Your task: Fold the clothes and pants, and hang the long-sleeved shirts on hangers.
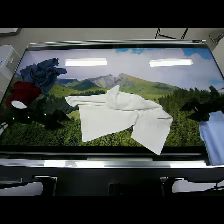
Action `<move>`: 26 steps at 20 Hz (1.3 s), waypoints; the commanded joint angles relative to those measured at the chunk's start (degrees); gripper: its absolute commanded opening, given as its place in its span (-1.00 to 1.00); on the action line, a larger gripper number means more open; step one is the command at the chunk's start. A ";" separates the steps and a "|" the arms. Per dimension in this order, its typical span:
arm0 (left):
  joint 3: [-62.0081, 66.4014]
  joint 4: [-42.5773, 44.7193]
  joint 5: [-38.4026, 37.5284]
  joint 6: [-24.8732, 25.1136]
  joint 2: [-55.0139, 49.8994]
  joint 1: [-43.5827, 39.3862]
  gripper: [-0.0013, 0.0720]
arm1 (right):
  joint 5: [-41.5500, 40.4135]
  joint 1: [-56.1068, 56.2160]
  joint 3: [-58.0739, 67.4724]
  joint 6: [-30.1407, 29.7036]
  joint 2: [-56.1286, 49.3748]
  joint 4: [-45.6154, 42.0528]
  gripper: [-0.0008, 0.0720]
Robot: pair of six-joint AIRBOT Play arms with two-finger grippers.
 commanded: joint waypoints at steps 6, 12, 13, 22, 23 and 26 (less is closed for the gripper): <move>-10.88 -10.16 6.05 3.48 0.22 -13.44 0.35 | 5.90 -2.69 -2.64 -0.74 0.13 -2.69 0.56; -10.86 -10.51 9.70 0.68 -2.62 -18.73 -0.48 | 3.80 -2.56 -3.28 -0.72 0.11 -3.23 0.55; -10.80 -10.69 10.75 0.70 -2.45 -18.88 -0.78 | 3.04 -2.21 -4.17 -0.76 0.11 -3.26 0.55; -9.97 -10.58 11.04 0.92 3.58 -16.57 -0.91 | -9.90 6.05 -13.07 -7.58 -3.56 7.28 0.48; -9.97 -10.58 11.04 0.96 4.15 -16.57 -0.91 | -10.82 7.19 -13.07 -7.50 -3.80 7.89 0.36; -9.09 -10.38 11.43 1.14 5.09 -16.50 -0.91 | -10.10 10.78 -12.50 -6.38 -3.87 8.44 -0.81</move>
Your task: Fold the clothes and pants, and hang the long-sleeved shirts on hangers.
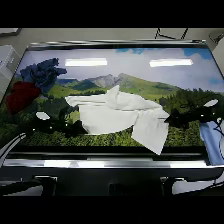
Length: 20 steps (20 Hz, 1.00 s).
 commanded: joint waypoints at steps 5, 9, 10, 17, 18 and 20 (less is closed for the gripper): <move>18.84 6.27 -0.90 0.87 8.59 5.92 -0.91 | 6.45 3.56 17.86 -1.38 7.21 5.29 -0.88; 52.39 10.29 0.48 1.05 17.94 14.60 -0.91 | -7.17 3.54 45.83 -5.27 21.14 3.61 -0.88; 60.96 11.10 1.44 1.03 19.54 16.92 -0.91 | -11.37 3.56 50.56 -5.62 24.63 1.57 -0.88; 76.28 12.61 7.65 0.37 31.87 21.33 -0.91 | -14.91 3.56 54.01 -2.78 45.11 -3.85 -0.88; 76.28 12.61 9.60 0.37 33.11 21.33 -0.91 | -15.28 3.56 54.01 -2.78 46.36 -4.04 -0.88; 76.28 12.61 12.39 0.37 34.71 21.33 -0.91 | -17.55 3.56 54.01 -2.75 48.17 -4.59 -0.88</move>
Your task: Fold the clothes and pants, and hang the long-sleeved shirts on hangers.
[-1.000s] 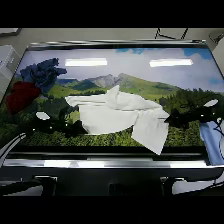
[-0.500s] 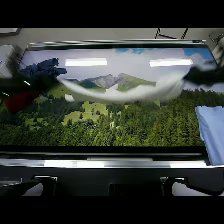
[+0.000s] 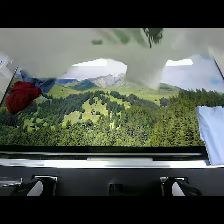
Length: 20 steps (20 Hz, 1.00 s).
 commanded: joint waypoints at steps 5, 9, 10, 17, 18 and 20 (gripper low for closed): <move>-0.07 0.76 -3.65 -1.70 0.20 0.50 -0.91 | 3.32 0.07 0.68 4.17 1.79 -6.05 -0.88; -15.98 0.76 -15.91 -1.57 -8.44 -0.17 -0.91 | 29.38 0.13 -5.77 6.67 -12.79 -4.70 -0.89; -21.62 0.76 -16.04 -0.44 -11.04 -0.90 -0.91 | 32.37 0.17 -10.58 6.69 -17.33 -4.00 -0.89; -42.27 -0.74 -2.58 0.96 -39.65 -6.69 -0.91 | 4.87 11.21 -30.62 15.74 -44.92 -3.58 -0.89; -40.17 -2.29 -0.83 0.96 -44.22 -6.43 -0.91 | -1.70 11.54 -30.62 15.69 -47.80 -0.87 -0.88; -34.05 -4.02 0.52 0.98 -51.19 -5.75 -0.91 | -14.16 11.72 -30.62 15.89 -50.84 4.42 -0.88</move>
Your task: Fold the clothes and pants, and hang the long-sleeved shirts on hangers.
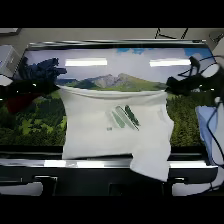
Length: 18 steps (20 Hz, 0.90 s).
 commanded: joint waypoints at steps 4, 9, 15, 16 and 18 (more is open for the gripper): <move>16.11 -3.58 5.73 0.39 -17.79 -0.52 -0.91 | -34.99 1.60 -1.60 2.64 -7.56 8.00 -0.88; 18.84 -3.58 5.55 0.22 -18.99 -1.44 -0.91 | -27.78 1.53 -1.60 1.40 -7.02 7.80 -0.88; 20.50 7.17 -30.77 -2.45 -16.26 2.89 -0.91 | 15.52 0.66 -2.38 2.08 1.62 -2.93 -0.88; 18.80 11.30 -32.96 -3.56 -16.28 2.45 -0.91 | 18.08 1.14 -4.28 3.50 1.60 -6.10 -0.88; 13.86 13.55 -32.79 -3.98 -16.37 1.70 -0.91 | 13.73 1.64 -10.49 5.64 1.42 -9.07 -0.88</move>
